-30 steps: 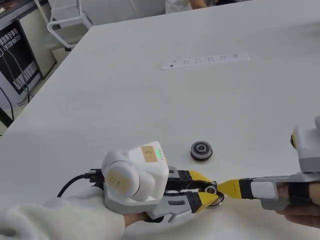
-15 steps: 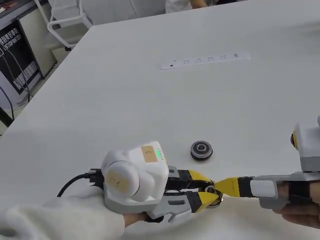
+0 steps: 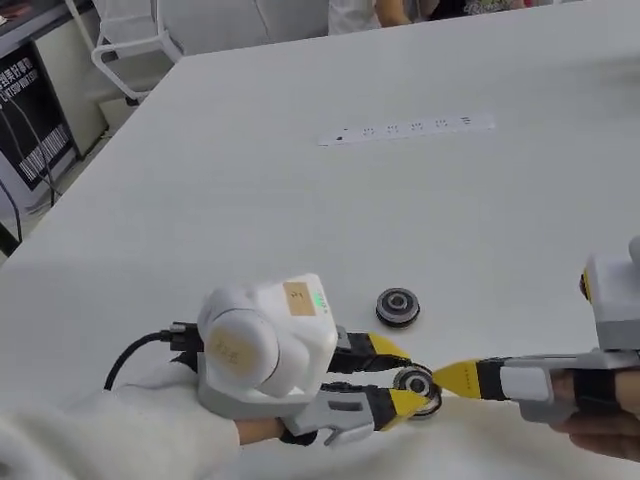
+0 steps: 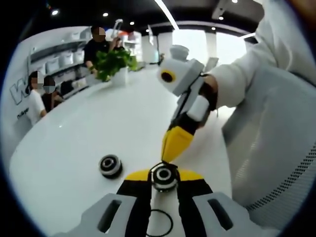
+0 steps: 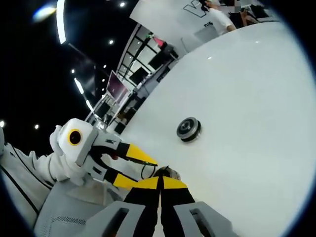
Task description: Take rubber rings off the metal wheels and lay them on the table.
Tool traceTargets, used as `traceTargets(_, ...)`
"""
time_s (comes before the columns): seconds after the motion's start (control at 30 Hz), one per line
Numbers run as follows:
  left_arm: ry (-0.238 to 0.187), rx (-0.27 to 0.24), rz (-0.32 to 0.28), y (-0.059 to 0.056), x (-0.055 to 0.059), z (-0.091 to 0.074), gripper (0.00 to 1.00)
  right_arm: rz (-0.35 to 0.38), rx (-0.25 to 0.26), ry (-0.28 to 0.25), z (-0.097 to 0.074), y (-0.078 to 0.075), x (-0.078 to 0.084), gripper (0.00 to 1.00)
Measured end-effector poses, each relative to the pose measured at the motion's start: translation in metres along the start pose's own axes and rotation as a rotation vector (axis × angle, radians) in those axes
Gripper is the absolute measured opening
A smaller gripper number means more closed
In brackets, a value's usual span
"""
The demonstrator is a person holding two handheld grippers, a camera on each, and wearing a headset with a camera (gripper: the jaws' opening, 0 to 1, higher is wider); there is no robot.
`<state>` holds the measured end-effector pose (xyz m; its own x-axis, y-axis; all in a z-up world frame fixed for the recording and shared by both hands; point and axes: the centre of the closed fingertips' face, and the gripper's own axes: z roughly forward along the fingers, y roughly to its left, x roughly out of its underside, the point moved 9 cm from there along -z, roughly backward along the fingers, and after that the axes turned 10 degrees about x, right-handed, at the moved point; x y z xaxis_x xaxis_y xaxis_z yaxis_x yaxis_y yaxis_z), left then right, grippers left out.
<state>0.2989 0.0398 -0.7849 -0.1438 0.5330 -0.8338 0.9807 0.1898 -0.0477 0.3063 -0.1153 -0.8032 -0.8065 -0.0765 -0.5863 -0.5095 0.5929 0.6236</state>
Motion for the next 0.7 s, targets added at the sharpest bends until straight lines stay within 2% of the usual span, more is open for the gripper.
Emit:
traceTargets(0.03,0.008,-0.013,0.022,0.001,-0.001,-0.003,0.20,-0.002,0.000,0.002,0.000,0.001,0.000,0.00)
traceTargets(0.17,0.003,-0.021,0.019,0.002,-0.001,-0.006,0.22,-0.017,-0.002,0.008,-0.001,0.004,0.001,0.00)
traceTargets(0.37,0.052,-0.022,0.027,0.002,0.006,-0.005,0.21,-0.028,-0.004,0.009,-0.001,0.006,0.000,0.00)
traceTargets(0.43,0.056,-0.017,0.030,0.001,0.006,-0.005,0.22,-0.032,-0.004,0.010,-0.002,0.006,0.000,0.00)
traceTargets(0.5,0.048,-0.018,0.024,0.002,0.005,-0.006,0.23,-0.034,-0.005,0.010,-0.002,0.007,0.000,0.00)
traceTargets(0.7,-0.010,-0.021,-0.008,0.004,-0.002,-0.016,0.24,-0.054,-0.002,0.007,-0.004,0.011,-0.002,0.00)
